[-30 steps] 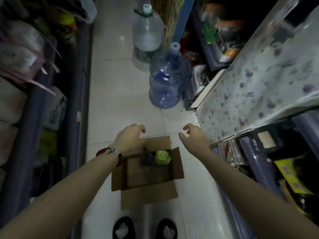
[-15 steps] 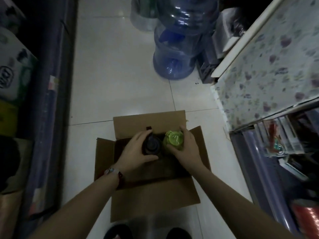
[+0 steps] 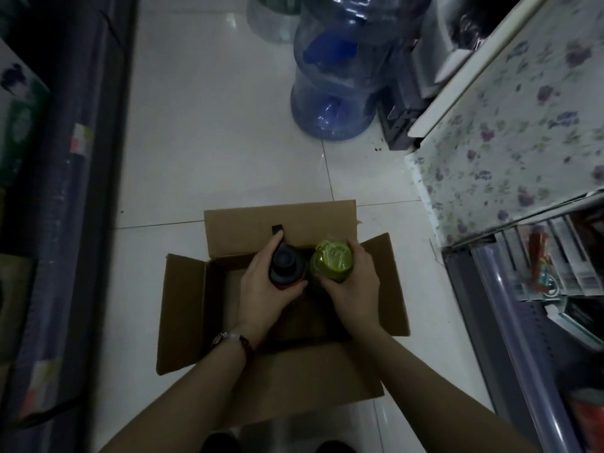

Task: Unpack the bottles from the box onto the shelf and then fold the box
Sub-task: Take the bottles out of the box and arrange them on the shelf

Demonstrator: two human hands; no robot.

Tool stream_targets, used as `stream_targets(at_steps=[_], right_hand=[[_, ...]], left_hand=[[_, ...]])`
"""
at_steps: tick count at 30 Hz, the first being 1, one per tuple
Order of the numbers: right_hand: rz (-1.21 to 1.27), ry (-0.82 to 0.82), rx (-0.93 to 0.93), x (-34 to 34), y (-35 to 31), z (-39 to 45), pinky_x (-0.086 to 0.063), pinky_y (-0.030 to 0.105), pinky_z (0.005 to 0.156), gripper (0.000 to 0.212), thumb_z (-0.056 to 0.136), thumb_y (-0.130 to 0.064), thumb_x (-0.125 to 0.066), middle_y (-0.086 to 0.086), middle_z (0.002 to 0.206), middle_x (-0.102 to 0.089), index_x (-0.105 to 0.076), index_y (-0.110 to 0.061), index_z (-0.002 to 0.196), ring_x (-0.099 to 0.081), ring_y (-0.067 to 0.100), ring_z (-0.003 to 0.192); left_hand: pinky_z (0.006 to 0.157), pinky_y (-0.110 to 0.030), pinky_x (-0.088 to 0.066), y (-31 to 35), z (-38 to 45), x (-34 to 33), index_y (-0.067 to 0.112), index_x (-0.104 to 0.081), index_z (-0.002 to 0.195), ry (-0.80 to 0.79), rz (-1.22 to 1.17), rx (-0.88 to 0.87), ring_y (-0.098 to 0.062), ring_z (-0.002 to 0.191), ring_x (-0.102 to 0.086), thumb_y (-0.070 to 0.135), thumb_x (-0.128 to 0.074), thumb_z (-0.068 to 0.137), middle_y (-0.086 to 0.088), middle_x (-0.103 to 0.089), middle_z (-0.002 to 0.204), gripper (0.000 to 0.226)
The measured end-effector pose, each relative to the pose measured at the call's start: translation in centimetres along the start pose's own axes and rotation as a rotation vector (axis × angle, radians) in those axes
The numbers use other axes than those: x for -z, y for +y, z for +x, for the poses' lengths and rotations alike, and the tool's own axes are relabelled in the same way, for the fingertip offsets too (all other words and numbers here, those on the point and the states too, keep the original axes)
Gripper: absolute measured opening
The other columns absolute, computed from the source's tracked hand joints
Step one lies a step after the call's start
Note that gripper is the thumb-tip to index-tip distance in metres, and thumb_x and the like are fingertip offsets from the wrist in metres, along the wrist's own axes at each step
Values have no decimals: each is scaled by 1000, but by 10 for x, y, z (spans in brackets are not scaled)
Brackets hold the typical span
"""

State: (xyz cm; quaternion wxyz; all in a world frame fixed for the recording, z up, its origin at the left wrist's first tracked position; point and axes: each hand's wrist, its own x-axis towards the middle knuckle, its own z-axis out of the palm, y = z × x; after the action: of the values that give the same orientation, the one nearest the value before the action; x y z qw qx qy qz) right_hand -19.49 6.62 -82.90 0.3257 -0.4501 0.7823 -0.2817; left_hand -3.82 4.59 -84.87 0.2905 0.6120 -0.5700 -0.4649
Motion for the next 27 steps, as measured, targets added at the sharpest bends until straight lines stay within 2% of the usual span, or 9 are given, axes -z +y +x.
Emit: stream_targets(at_steps=[2,4,7,11,14,18,22,25,27], right_hand=[[12,-2,-8,11,-10,-1,-41,24,94,76,74,-32,-78,-1,133,-51,-41,-21,139,-50,16,121],[31,1,-4,28,-31,-6,-38,16,89,71,74,-34,-79,-5,128,-54,-44,-23,135,-51,9,113],[53,18,35,62,-71,-17,-32,7,79,64,73,-34,-79,-15,111,-52,-48,-27,128,-46,2,102],[74,45,35,120,-130,-36,-44,24,83,61,68,-38,-81,-17,105,-56,-45,-36,116,-54,5,96],[113,91,7,173,-186,-48,-54,37,80,57,63,-45,-83,-10,98,-62,-45,-34,104,-61,12,90],[158,183,23,258,-262,-60,-57,41,72,61,55,-48,-85,-7,95,-64,-46,-38,100,-63,15,87],[176,241,36,342,-331,-69,-54,32,80,63,54,-46,-87,-12,96,-65,-50,-35,104,-63,11,91],[174,331,82,410,-388,-79,-53,36,85,67,52,-51,-85,-8,101,-66,-51,-35,107,-63,15,98],[195,397,113,449,-421,-86,-52,40,87,70,51,-52,-84,-6,103,-67,-51,-33,110,-63,16,99]], left_hand=[[107,-25,-41,21,0,7,44,-33,142,11,-56,27,-5,130,-45,27,-86,66,14,-48,140,94],[108,-28,-41,47,-3,17,41,-32,143,3,-75,36,-7,131,-45,28,-85,67,12,-48,141,94],[102,-15,-41,96,-12,41,37,-29,146,-35,-67,7,0,126,-45,26,-84,68,18,-48,136,96],[76,-3,-42,179,-24,76,37,-31,139,-37,-41,30,2,98,-60,24,-85,66,19,-61,109,92],[63,-8,-44,256,-31,103,39,-34,120,-26,-59,56,1,86,-59,27,-86,63,20,-59,94,79],[74,-23,-50,368,-37,136,41,-39,107,-33,-50,-19,-7,90,-61,34,-87,59,21,-58,95,68],[82,-28,-52,473,-39,162,37,-46,112,-55,-53,-123,-9,95,-62,39,-87,57,14,-63,102,69],[89,-40,-53,557,-41,179,38,-45,110,-86,-60,-212,-13,101,-61,47,-85,53,11,-62,106,71],[92,-42,-52,610,-44,187,37,-43,108,-99,-71,-283,-14,102,-61,51,-84,51,12,-61,105,71]])
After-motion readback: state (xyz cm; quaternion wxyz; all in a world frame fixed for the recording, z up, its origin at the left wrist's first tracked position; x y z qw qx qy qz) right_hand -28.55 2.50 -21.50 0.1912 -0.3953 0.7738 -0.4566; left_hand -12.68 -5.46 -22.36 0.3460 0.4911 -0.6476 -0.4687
